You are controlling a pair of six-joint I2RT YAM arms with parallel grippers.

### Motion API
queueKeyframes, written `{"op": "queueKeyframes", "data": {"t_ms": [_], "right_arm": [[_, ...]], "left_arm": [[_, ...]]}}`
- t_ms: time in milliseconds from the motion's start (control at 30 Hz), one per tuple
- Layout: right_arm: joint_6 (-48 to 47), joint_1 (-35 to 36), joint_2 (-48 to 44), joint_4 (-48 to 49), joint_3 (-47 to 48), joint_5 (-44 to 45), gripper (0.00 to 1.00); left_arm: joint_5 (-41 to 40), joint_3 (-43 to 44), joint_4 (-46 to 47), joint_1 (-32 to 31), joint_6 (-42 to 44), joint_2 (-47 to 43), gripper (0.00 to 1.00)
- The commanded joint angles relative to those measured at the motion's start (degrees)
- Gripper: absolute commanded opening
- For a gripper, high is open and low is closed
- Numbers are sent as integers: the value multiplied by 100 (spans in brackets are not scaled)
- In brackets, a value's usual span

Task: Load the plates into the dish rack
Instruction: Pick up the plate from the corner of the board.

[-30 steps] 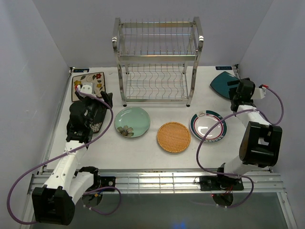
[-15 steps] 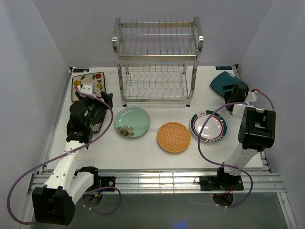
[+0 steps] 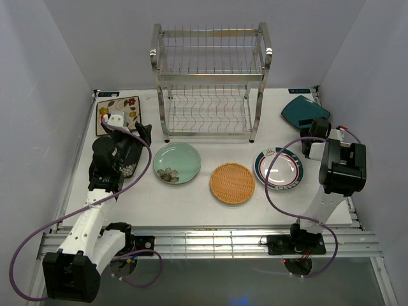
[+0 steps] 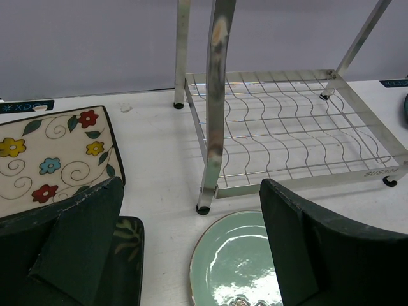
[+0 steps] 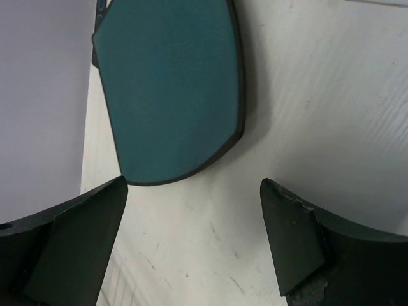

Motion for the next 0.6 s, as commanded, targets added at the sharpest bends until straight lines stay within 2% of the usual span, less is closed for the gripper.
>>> {"op": "queueKeyframes", "data": {"t_ms": [0, 133, 567], "right_arm": [[-46, -136, 245, 570, -40, -21, 90], [-2, -172, 342, 964, -181, -127, 90], [332, -198, 887, 1308, 83, -145, 92]], "left_arm": [[185, -53, 72, 29, 73, -73, 98], [247, -53, 81, 29, 91, -73, 98], [264, -62, 90, 29, 126, -108, 98]]}}
